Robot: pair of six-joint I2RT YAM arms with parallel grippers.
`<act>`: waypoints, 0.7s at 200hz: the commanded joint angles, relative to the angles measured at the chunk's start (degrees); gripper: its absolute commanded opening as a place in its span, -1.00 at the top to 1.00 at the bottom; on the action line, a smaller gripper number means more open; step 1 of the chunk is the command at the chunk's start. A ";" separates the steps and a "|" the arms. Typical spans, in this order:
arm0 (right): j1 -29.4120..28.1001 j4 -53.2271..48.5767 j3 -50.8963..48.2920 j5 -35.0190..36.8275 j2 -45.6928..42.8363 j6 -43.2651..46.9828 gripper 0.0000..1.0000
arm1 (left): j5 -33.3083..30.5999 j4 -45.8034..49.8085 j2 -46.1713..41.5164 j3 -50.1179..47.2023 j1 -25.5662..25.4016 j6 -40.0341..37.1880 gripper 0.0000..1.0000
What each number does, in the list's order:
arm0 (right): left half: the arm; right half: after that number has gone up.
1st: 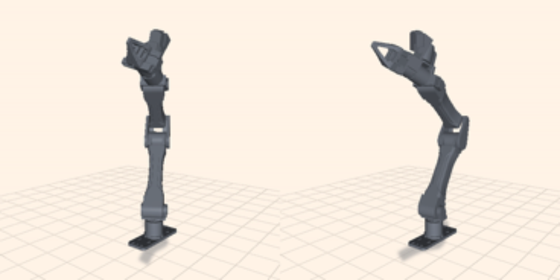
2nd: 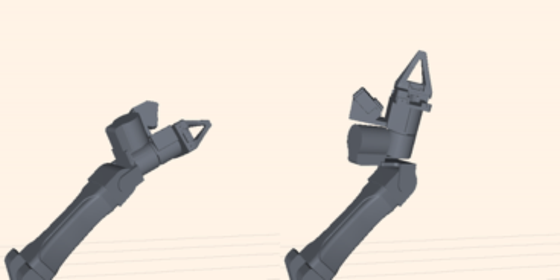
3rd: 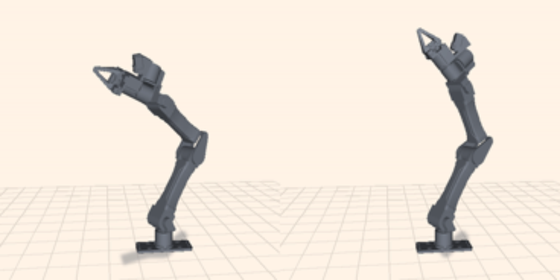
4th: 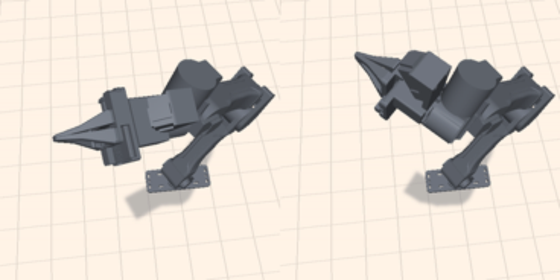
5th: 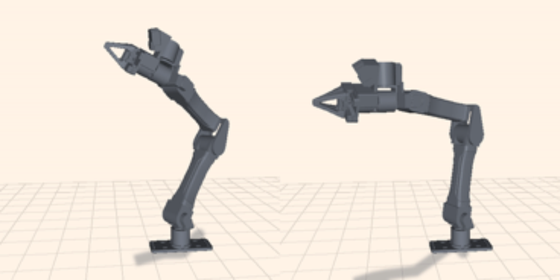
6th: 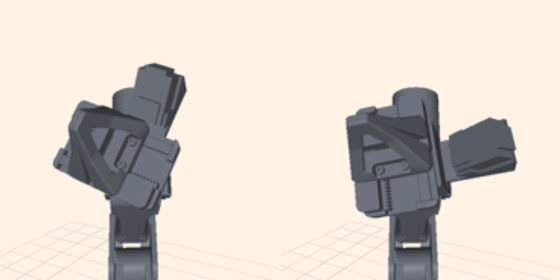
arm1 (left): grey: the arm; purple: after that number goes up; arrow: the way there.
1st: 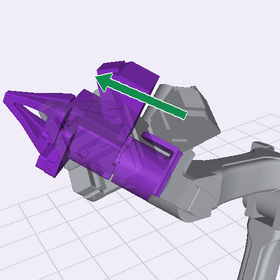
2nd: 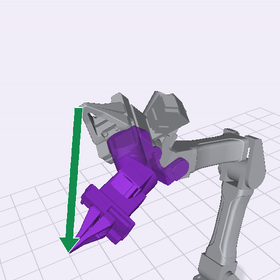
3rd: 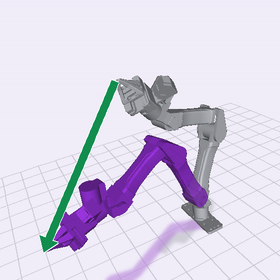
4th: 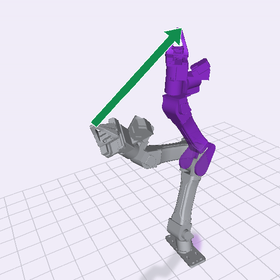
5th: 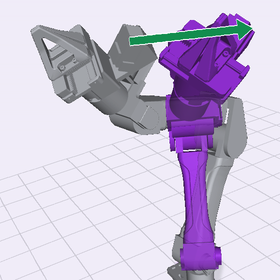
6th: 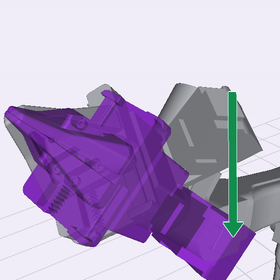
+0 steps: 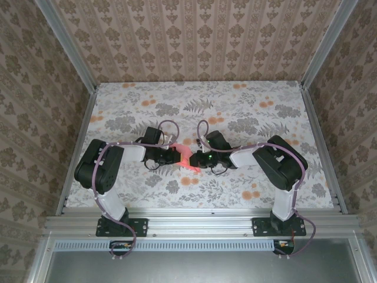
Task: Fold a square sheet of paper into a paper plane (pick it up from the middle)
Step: Fourth fold the wing at the center of the table.
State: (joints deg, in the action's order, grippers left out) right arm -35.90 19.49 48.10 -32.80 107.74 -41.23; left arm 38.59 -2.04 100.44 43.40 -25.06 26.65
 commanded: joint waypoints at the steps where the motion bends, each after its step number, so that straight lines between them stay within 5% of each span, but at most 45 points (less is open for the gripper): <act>1: -0.66 -5.58 0.85 2.02 -0.93 3.64 0.78 | -2.12 5.63 1.09 -0.10 0.22 -2.26 1.00; 140: -2.22 -9.61 1.12 5.42 -0.56 8.03 0.78 | 2.92 9.26 -2.43 3.61 0.97 -1.63 1.00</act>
State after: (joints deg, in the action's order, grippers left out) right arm -37.04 15.14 48.71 -30.39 107.59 -35.86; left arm 39.57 4.51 100.16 45.56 -24.88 25.65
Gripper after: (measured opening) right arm 0.111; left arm 0.047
